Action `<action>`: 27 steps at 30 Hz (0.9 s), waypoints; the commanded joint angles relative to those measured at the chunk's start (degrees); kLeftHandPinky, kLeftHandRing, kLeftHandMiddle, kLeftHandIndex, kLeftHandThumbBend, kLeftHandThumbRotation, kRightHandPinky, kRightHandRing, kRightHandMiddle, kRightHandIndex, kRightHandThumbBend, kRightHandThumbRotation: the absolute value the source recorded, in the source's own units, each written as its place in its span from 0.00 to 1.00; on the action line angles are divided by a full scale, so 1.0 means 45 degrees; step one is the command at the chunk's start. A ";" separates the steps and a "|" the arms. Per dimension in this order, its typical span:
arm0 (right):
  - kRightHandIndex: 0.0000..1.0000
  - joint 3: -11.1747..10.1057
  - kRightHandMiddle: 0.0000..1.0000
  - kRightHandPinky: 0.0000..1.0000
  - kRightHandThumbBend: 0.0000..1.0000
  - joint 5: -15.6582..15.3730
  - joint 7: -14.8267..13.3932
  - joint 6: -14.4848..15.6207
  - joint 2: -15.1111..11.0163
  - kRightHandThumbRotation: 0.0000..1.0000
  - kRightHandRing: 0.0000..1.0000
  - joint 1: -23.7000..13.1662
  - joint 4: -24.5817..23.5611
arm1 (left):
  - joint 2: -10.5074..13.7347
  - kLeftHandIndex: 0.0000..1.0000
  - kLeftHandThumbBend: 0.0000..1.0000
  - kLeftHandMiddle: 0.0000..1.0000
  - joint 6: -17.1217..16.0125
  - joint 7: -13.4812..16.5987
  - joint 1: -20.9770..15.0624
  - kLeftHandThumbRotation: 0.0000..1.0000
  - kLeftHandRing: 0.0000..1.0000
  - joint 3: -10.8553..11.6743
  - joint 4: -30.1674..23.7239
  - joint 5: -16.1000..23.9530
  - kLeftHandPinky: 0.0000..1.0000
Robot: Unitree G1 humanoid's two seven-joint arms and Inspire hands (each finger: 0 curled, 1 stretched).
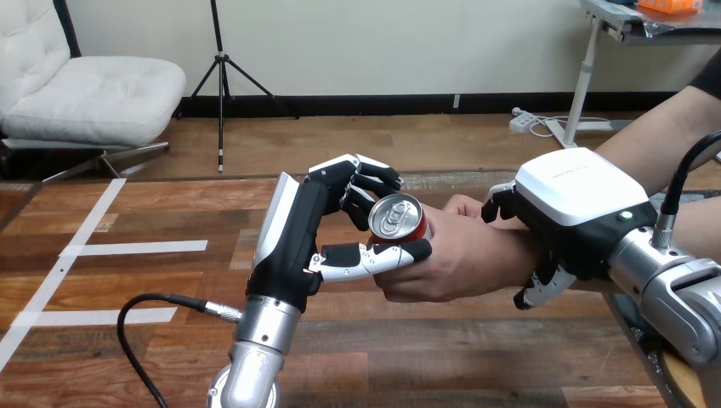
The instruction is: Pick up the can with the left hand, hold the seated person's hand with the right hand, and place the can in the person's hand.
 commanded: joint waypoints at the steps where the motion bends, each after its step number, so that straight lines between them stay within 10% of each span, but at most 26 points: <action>1: 0.72 -0.0221 0.72 0.65 0.87 -0.0136 -0.0507 0.0067 0.0111 0.00 0.70 -0.0391 0.0009 | 0.0145 0.55 0.69 0.48 -0.0379 -0.0006 -0.0508 0.00 0.41 0.0035 -0.0688 -0.0030 0.37; 27: 0.73 -0.0464 0.74 0.65 0.87 0.0085 -0.0968 0.0227 0.0222 0.00 0.71 0.0142 -0.0336 | 0.0323 0.59 0.71 0.50 0.0025 -0.1143 -0.0034 0.00 0.43 0.0068 -0.1292 -0.0805 0.38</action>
